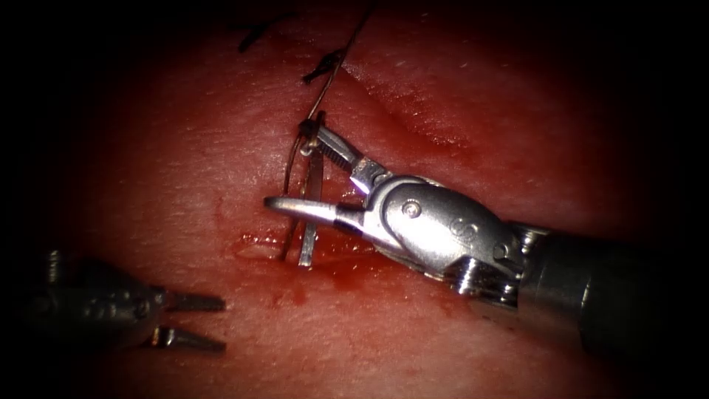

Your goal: Wound Closure

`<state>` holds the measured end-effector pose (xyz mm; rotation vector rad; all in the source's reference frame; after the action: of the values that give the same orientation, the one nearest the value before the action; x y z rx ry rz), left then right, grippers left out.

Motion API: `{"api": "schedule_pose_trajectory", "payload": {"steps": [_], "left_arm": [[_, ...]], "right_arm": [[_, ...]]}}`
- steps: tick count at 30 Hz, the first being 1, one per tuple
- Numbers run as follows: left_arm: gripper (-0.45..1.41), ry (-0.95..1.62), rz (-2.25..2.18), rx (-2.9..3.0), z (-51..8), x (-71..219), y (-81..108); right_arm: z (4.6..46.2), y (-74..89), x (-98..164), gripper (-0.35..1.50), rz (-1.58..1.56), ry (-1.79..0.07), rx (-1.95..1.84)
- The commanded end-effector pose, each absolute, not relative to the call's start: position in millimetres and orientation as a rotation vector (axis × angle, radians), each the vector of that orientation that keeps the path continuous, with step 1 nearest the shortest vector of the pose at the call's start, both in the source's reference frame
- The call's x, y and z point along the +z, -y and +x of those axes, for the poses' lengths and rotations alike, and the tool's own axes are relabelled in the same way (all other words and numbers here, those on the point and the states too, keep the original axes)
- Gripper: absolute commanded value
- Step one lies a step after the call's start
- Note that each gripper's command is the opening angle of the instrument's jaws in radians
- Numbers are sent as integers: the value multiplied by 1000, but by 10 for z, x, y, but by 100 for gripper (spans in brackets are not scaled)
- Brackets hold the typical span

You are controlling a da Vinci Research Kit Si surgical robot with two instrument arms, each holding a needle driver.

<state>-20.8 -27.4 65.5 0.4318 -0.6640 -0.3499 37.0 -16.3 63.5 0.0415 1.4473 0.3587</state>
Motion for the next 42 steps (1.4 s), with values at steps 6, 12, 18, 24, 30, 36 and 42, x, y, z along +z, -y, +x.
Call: {"api": "schedule_pose_trajectory", "payload": {"steps": [6,12,18,24,30,36,42], "left_arm": [[10,667,434,-345,-212,660,279],[10,667,433,-342,-209,661,281],[10,668,434,-345,-217,665,287],[10,670,438,-345,-223,668,292],[10,678,449,-340,-233,674,300],[10,684,454,-330,-236,683,308],[10,685,455,-328,-236,685,309]], "right_arm": [[376,154,636,-6,87,-1420,316],[372,154,635,-35,104,-1384,298],[370,154,636,-35,42,-1423,279],[373,156,645,-35,-24,-1491,326],[374,160,662,-35,-131,-1529,440],[376,163,660,-35,-83,-1571,553],[383,167,639,-35,-63,-1596,585]]}}
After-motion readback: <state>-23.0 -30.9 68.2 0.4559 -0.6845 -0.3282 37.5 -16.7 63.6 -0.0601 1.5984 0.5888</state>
